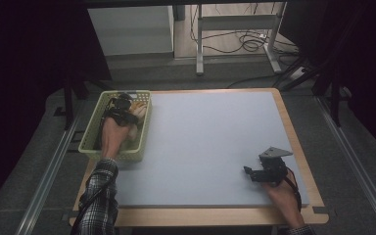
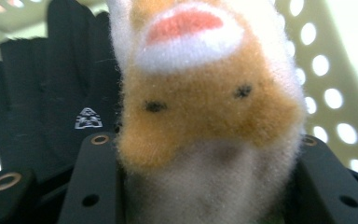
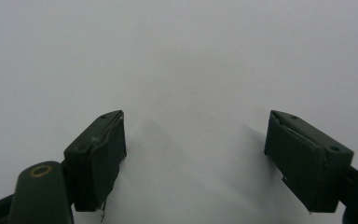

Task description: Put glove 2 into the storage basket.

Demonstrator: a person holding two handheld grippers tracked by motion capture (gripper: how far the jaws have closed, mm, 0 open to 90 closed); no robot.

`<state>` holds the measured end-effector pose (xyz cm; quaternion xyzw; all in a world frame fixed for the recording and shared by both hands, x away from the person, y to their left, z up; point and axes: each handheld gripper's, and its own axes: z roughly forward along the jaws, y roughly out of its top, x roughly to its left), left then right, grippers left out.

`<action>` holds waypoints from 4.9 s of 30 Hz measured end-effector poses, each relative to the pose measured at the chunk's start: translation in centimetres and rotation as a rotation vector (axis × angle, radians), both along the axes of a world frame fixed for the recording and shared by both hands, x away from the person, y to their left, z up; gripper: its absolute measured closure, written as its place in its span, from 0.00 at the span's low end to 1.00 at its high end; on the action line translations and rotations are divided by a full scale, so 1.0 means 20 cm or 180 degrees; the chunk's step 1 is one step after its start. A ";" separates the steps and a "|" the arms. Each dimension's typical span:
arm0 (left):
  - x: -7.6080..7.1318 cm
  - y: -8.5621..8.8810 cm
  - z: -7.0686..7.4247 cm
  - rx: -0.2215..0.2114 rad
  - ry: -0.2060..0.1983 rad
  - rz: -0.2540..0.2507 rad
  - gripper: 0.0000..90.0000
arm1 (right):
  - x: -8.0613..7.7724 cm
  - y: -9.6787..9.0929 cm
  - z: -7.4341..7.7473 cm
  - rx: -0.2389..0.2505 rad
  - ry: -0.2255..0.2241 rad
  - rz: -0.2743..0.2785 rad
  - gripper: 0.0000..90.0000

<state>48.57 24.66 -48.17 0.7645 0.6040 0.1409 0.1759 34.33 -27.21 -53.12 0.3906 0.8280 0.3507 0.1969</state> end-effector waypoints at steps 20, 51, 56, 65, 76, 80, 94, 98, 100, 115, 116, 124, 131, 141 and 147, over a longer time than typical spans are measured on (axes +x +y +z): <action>-0.11 0.14 0.17 -0.0428 -0.0195 -0.0075 0.23 | 0.00 0.00 0.00 -0.0001 -0.0002 0.0000 0.22; -0.08 0.18 -0.02 0.0341 -0.0164 0.0100 0.35 | 0.00 0.00 0.00 0.0001 0.0000 0.0000 0.22; -0.13 0.23 0.03 -0.0008 -0.0391 0.0053 0.20 | 0.00 0.00 0.00 0.0001 -0.0001 0.0000 0.22; -0.23 0.27 0.08 -0.0405 -0.0570 -0.0201 0.06 | 0.00 0.00 0.00 -0.0003 -0.0004 -0.0003 0.22; -0.35 0.25 0.13 -0.0472 -0.0792 -0.0423 0.02 | 0.00 0.00 0.00 -0.0008 -0.0008 -0.0012 0.21; -0.39 0.22 0.14 -0.0501 -0.0835 -0.0521 0.02 | 0.00 0.00 0.00 -0.0015 -0.0006 -0.0011 0.21; -0.52 0.08 0.14 -0.0556 -0.0988 -0.0859 0.01 | 0.00 0.00 0.00 -0.0019 -0.0008 -0.0019 0.21; -0.56 0.02 0.14 -0.0632 -0.1055 -0.0972 0.01 | 0.00 0.00 0.00 -0.0019 -0.0009 -0.0020 0.21; -0.58 -0.01 0.14 -0.0650 -0.1082 -0.1029 0.01 | 0.00 0.00 0.00 -0.0021 -0.0010 -0.0021 0.21; -0.70 -0.30 0.10 -0.0729 -0.1196 -0.1490 0.01 | 0.00 0.00 0.00 -0.0024 -0.0011 -0.0023 0.21; -0.71 -0.32 0.09 -0.0739 -0.1201 -0.1520 0.01 | 0.00 0.00 0.00 -0.0024 -0.0011 -0.0022 0.21; -0.76 -0.47 0.01 -0.0780 -0.1191 -0.1713 0.01 | 0.00 0.00 0.00 -0.0022 -0.0010 -0.0023 0.21; -0.80 -0.57 -0.09 -0.0805 -0.1163 -0.1835 0.01 | 0.00 0.00 0.00 -0.0022 -0.0012 -0.0022 0.21; -0.80 -0.66 -0.28 -0.0718 -0.0930 -0.1912 0.01 | 0.00 0.00 0.00 -0.0021 -0.0009 -0.0022 0.21; -0.79 -0.68 -0.33 -0.0623 -0.0800 -0.1904 0.00 | 0.00 0.00 0.00 -0.0022 -0.0011 -0.0022 0.21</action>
